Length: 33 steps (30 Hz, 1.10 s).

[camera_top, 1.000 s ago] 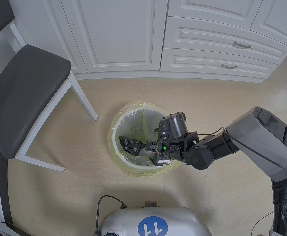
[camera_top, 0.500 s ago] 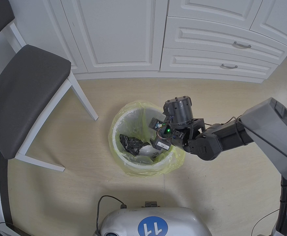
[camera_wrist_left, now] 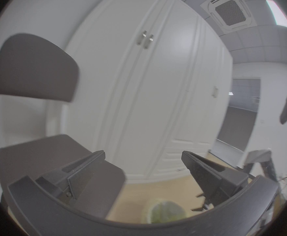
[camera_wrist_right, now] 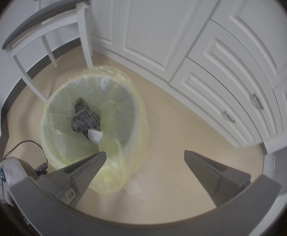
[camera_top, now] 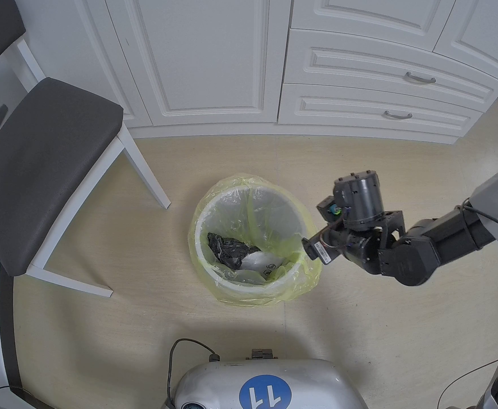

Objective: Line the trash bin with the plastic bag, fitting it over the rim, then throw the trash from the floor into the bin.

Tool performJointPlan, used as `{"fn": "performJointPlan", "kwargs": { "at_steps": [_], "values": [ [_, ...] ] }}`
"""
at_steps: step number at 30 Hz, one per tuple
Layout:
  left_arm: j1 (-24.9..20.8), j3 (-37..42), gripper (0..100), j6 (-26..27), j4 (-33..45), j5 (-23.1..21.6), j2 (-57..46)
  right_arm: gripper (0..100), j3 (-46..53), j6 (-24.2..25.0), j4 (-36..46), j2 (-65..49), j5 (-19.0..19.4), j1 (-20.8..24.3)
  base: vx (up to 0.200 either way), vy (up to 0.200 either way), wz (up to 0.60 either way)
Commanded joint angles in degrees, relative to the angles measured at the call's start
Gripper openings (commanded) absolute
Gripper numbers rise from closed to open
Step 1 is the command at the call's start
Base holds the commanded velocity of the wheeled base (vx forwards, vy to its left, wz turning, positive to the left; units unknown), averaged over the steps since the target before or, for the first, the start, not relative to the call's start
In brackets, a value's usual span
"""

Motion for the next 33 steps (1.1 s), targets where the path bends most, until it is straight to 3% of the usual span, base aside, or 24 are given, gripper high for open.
{"fn": "performJointPlan", "kwargs": {
  "at_steps": [1, 2, 3, 4, 9, 14, 21, 22, 24, 27, 33],
  "values": [
    [-15.73, 8.89, 100, 4.98, 0.06, -8.23, -6.96, 100, 15.56, 8.6, -11.39, -6.54, -0.75, -6.28, 0.0, 0.0, 0.0],
    [-20.3, 9.94, 100, 7.27, 0.15, -8.4, -6.25, 100, 19.69, 9.65, -19.03, -5.66, -0.23, -8.39, 0.0, 0.0, 0.0],
    [-20.3, 9.94, 100, 7.27, 0.15, -8.4, -6.25, 100, 19.69, 9.65, -19.03, -5.66, -0.23, -8.39, 0.0, 0.0, 0.0],
    [-23.03, 9.33, 100, 9.02, 0.76, -8.58, -4.14, 100, 23.73, 10.71, -25.89, -3.03, 1.53, -11.03, 0.0, 0.0, 0.0],
    [-24.35, 4.23, 100, 12.1, 4.98, -8.58, 3.41, 100, 28.21, 11.85, -39.25, 6.02, 6.89, -13.57, 0.0, 0.0, 0.0],
    [-24.43, -1.66, 100, 12.28, 12.63, -7.26, 8.78, 100, 27.51, 12.02, -44.17, 13.67, 11.11, -12.7, 0.0, 0.0, 0.0],
    [-28.12, -11.33, 100, 12.28, 22.03, 6.8, 13.43, 100, 28.39, 14.31, -50.67, 15.87, 13.66, -10.41, 0.0, 0.0, 0.0],
    [-28.3, -11.5, 100, 12.28, 22.21, 7.24, 13.52, 100, 28.48, 14.31, -50.67, 15.87, 13.75, -10.41, 0.0, 0.0, 0.0],
    [-31.99, -14.14, 100, 12.36, 23.61, 15.15, 14.4, 100, 30.5, 14.93, -53.49, 16.22, 16.03, -9.27, 0.0, 0.0, 0.0],
    [-34.28, -14.49, 100, 13.24, 23.61, 18.14, 14.49, 100, 32.35, 15.98, -58.32, 17.98, 18.76, -7.95, 0.0, 0.0, 0.0],
    [-35.16, -13.79, 100, 18.34, 23.44, 19.64, 15.72, 100, 32.61, 15.63, -63.24, 19.56, 19.11, -7.77, 0.0, 0.0, 0.0]
  ]
}}
